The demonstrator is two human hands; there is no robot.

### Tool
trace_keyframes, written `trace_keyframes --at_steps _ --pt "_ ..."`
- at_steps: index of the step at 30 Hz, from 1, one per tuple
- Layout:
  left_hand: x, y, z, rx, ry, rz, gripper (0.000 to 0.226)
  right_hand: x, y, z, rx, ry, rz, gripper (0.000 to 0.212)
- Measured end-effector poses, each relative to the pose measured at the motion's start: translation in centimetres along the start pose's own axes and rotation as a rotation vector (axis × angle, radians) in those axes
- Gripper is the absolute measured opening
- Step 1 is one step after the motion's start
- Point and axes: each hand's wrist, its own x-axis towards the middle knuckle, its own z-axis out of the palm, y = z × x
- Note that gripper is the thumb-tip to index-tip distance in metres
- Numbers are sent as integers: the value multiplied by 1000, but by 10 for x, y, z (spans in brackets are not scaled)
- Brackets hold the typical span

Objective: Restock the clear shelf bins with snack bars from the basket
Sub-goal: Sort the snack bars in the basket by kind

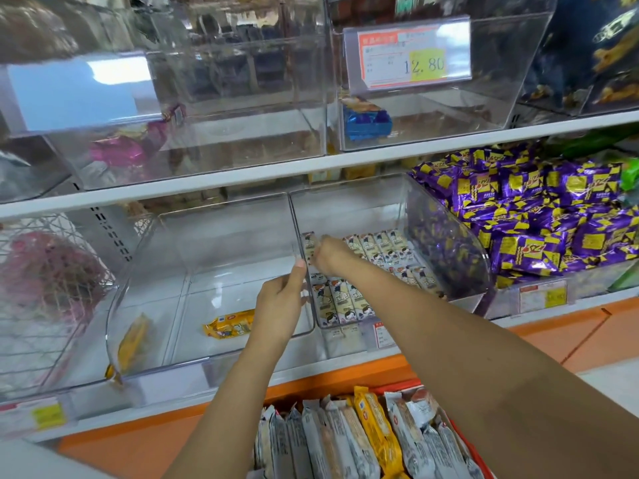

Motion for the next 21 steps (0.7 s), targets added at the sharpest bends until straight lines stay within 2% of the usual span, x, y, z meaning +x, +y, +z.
trace_keyframes --at_steps 4,7,10,13,16,18,20,21 --pt "0 0 -1 33 32 30 41 -14 7 -4 -45 -14 -61 35" --pt "-8 7 -5 43 39 59 46 -34 8 -15 13 35 -106 27" --pt "-26 12 -12 161 47 109 28 -74 9 -33 109 147 -222 11" --pt "-59 15 -26 254 108 182 22 -138 19 -42 217 198 -330 18" --pt "-96 13 -49 322 182 186 22 -187 40 -22 276 62 -307 23" --pt "-113 2 -63 455 209 125 21 -205 55 7 235 -60 -205 23" --pt "-125 -18 -75 608 203 -27 24 -216 64 41 97 -184 -92 28" --pt "-129 -29 -79 683 177 -113 33 -219 67 58 42 -248 -61 31"
